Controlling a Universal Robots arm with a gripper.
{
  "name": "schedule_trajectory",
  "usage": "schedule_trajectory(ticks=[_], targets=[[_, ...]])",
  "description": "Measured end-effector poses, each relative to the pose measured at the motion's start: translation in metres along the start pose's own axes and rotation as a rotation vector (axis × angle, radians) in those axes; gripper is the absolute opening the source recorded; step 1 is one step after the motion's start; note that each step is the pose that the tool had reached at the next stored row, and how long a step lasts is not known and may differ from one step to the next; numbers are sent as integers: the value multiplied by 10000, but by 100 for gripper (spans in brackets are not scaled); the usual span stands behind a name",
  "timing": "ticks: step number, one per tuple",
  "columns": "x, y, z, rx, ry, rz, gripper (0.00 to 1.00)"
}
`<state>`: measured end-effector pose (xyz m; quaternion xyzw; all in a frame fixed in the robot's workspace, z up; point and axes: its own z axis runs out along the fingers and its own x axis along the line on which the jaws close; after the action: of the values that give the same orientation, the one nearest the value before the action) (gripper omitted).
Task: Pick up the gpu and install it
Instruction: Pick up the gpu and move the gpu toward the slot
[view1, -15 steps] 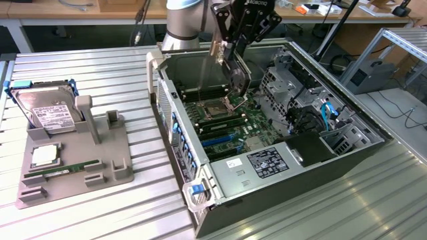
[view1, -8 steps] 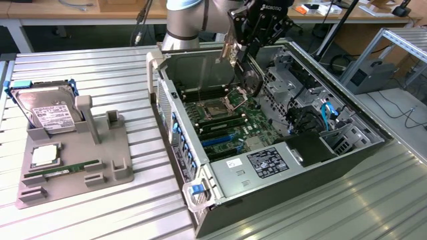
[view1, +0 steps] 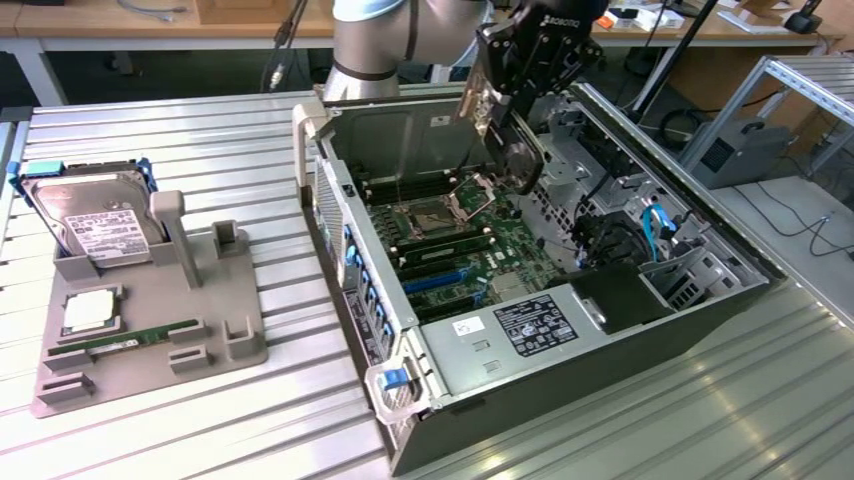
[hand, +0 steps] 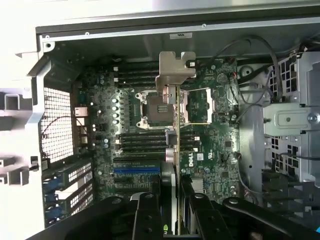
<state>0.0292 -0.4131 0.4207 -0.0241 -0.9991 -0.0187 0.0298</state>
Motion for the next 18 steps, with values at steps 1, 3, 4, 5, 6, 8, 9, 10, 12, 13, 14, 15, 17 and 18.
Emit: schedule_trajectory(ticks=[1,3,4,5,6,8,9,10,12,13,14,15,17,18], targets=[[-32,1,7,0,0,0,27],[-108,4,25,1,4,0,27],[-145,6,33,1,5,0,27],[-170,6,39,1,6,1,27],[-204,8,46,1,7,0,27],[-272,10,65,0,8,0,27],[-298,11,75,1,8,0,27],[-321,12,84,2,9,2,27],[-357,13,99,3,10,0,27],[-370,13,104,3,10,1,27],[-392,14,113,3,10,1,27],[-421,15,125,2,10,1,27],[-469,16,148,3,11,1,27],[-487,17,158,4,11,1,27]])
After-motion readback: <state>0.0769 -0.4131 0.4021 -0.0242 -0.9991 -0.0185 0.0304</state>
